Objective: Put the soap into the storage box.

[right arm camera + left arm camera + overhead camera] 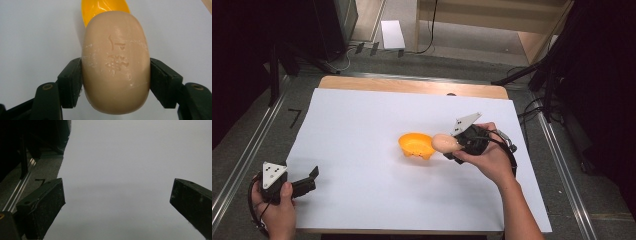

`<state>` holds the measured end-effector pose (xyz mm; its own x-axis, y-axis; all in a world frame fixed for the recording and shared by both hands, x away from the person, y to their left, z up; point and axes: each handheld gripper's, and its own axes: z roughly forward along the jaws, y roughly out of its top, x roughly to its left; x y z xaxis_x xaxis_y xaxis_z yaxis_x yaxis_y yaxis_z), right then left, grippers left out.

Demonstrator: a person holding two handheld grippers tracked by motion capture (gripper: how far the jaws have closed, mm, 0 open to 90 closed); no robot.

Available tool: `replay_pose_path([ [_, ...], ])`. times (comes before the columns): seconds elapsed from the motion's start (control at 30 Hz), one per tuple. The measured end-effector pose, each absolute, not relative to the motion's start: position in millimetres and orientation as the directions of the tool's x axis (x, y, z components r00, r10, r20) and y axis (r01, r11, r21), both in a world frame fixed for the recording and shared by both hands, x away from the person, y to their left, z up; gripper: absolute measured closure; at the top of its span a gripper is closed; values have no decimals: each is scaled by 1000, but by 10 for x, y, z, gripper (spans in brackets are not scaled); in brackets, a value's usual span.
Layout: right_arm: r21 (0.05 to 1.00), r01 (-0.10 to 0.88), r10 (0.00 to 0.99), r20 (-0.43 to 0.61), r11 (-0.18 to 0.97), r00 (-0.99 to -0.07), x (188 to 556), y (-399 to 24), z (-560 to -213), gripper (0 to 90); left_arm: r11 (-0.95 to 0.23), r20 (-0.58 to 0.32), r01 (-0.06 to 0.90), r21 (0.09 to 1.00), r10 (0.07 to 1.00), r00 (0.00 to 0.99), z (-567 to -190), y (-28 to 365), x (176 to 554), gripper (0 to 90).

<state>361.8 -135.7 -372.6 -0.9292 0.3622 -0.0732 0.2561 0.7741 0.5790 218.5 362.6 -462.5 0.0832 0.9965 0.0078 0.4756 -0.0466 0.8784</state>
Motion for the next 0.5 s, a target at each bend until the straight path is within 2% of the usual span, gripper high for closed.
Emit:
replay_pose_path([
  [0.5,563,202,297,-81,801,-951,3726,-1045,-3716,338,-42,4,474,879,997,82,-4623,3629,2181,1],
])
